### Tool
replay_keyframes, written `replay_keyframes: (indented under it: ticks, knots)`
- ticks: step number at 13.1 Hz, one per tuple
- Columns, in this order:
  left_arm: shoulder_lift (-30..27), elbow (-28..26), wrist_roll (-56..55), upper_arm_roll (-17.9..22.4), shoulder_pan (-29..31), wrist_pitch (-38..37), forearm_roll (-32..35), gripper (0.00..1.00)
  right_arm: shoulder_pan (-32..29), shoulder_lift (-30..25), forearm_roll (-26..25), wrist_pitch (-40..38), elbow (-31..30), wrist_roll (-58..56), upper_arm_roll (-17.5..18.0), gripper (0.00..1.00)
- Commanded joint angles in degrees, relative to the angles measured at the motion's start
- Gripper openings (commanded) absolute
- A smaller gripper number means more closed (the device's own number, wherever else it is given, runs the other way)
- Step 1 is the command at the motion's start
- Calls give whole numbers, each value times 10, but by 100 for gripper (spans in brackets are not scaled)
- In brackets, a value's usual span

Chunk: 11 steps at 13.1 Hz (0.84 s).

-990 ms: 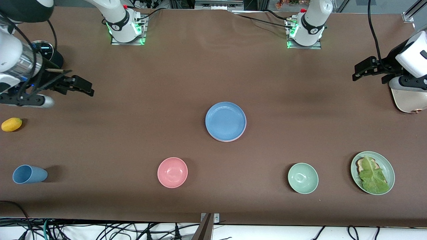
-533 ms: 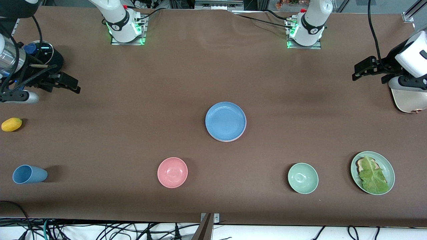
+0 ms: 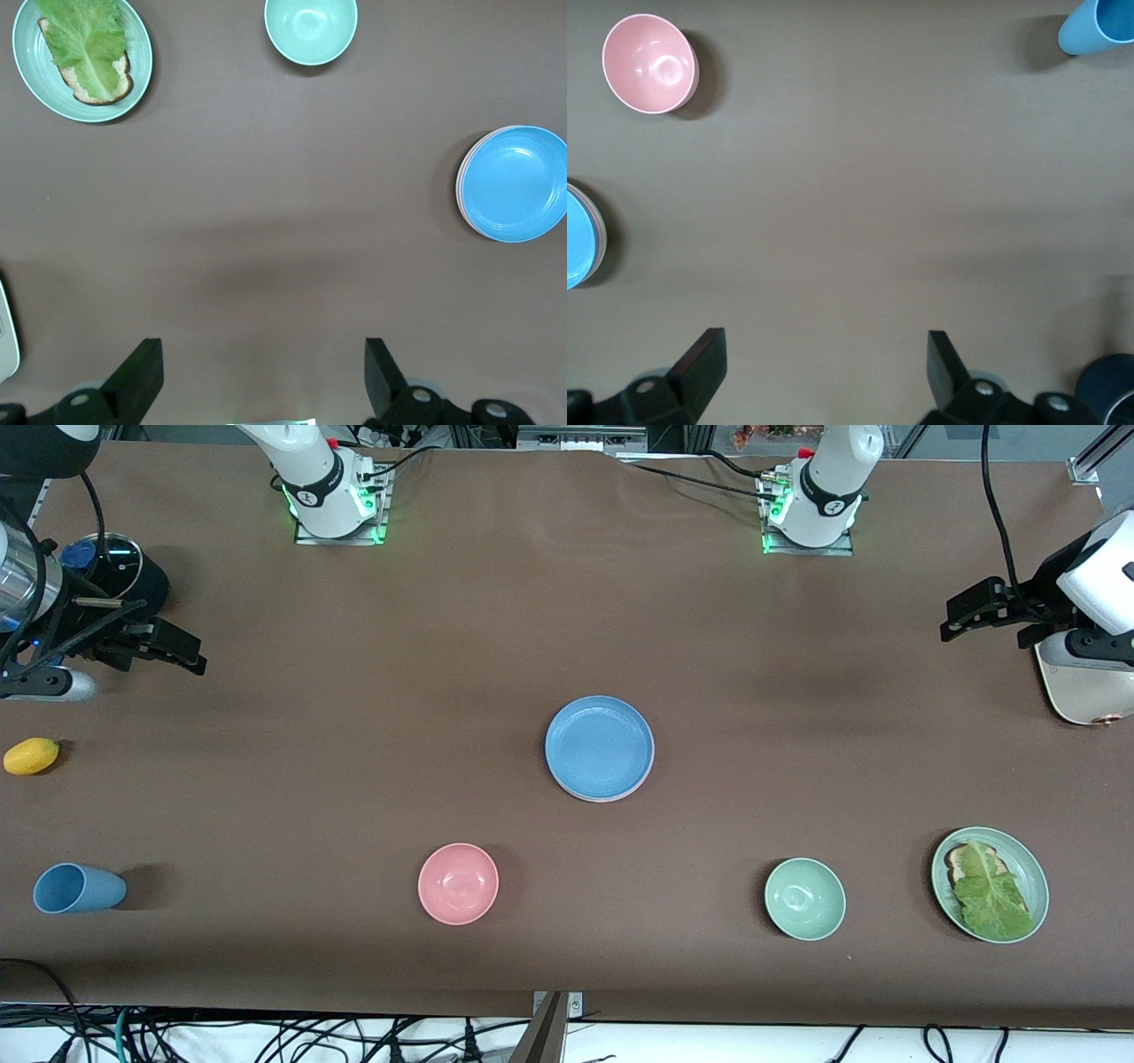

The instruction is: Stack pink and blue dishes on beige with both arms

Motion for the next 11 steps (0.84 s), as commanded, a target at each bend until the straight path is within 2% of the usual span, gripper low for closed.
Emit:
replay_keyframes:
  ticks: [1,11]
  knots:
    - [2,10,12,-5,4,-8,12,100,-7,-8,-10,0,-1,-6,9,100]
    - [2,11,12,-5,4,-8,11,100,-7,-11,-12,-1,-2,-6,8,100]
